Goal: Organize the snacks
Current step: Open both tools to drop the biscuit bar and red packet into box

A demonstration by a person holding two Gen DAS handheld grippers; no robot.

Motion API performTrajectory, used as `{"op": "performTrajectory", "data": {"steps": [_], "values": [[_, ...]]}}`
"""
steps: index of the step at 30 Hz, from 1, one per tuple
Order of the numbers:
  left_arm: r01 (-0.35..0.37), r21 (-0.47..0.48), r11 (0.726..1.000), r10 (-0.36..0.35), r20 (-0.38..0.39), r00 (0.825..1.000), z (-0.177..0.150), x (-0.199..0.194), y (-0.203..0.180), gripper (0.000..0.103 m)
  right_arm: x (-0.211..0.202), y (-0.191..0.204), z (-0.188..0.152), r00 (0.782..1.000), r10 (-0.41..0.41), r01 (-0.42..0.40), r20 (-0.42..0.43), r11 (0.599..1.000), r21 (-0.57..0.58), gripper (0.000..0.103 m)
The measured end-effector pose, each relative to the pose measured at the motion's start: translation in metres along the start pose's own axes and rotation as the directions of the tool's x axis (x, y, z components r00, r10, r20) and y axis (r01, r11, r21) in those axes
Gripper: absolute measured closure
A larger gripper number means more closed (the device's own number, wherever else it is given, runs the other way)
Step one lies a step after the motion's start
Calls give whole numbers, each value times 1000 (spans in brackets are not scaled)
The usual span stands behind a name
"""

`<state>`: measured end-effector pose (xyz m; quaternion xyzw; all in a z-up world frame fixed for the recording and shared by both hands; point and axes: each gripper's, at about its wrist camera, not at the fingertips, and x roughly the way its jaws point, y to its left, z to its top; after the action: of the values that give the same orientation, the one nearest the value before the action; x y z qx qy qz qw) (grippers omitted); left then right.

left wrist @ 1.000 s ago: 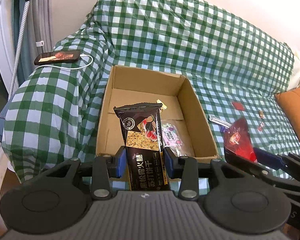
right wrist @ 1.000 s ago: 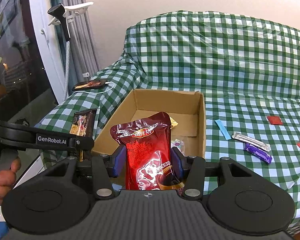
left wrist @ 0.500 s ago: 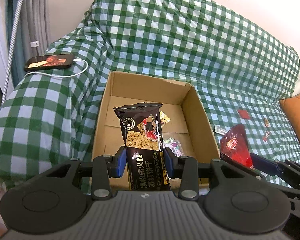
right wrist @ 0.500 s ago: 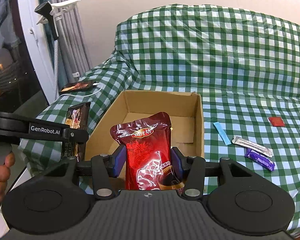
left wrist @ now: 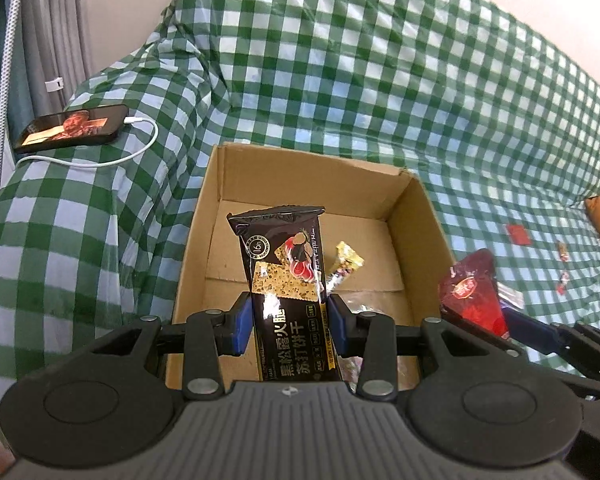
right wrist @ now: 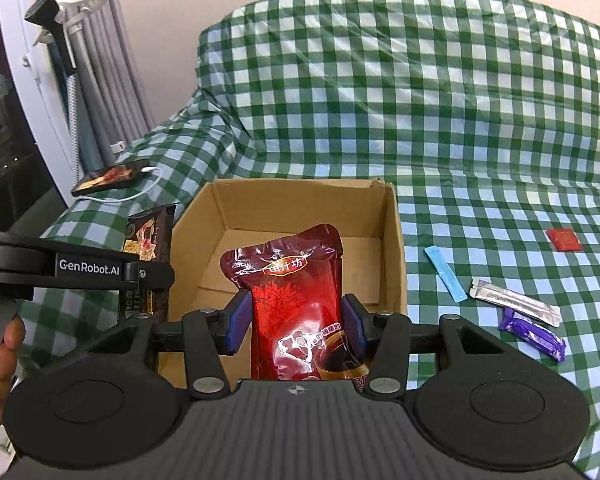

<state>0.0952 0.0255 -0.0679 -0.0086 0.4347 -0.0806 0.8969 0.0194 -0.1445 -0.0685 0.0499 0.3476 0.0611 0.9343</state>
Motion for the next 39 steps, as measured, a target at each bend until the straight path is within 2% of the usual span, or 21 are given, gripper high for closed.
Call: {"op": "performTrajectory", "data": {"steps": [13,24,26,28,29,31,32,35,39], "values": [[-26,6,1000,26,-69,997,13,67,1,60,64,-11,8,998,-14,16,-59,999,29,51],[-47,22,999,49,-93,995,19,96,-2,59,90,-19,9,997,-22,26,-78,998,51,51],[-52,18,999,53,-91,994,22,98,-3,51,92,-21,10,997,-8,13,-71,997,71,49],[-55,9,998,56,-71,996,26,93,-1,4,90,-26,13,999,16,-11,-40,993,121,42],[-65,0,998,65,-46,997,26,88,0,0,88,-28,15,1000,16,-13,-21,989,144,29],[-86,-12,996,86,19,996,25,74,1,0,81,-29,19,1000,3,-6,17,986,167,18],[-88,-2,996,88,24,996,24,70,1,0,78,-29,20,1000,2,-6,27,987,159,17],[-91,27,995,91,-2,996,16,57,2,0,68,-24,19,1000,1,-2,14,993,119,16],[-88,9,996,88,-33,996,-2,34,10,0,47,-19,9,999,11,-7,-34,994,112,14]]}}
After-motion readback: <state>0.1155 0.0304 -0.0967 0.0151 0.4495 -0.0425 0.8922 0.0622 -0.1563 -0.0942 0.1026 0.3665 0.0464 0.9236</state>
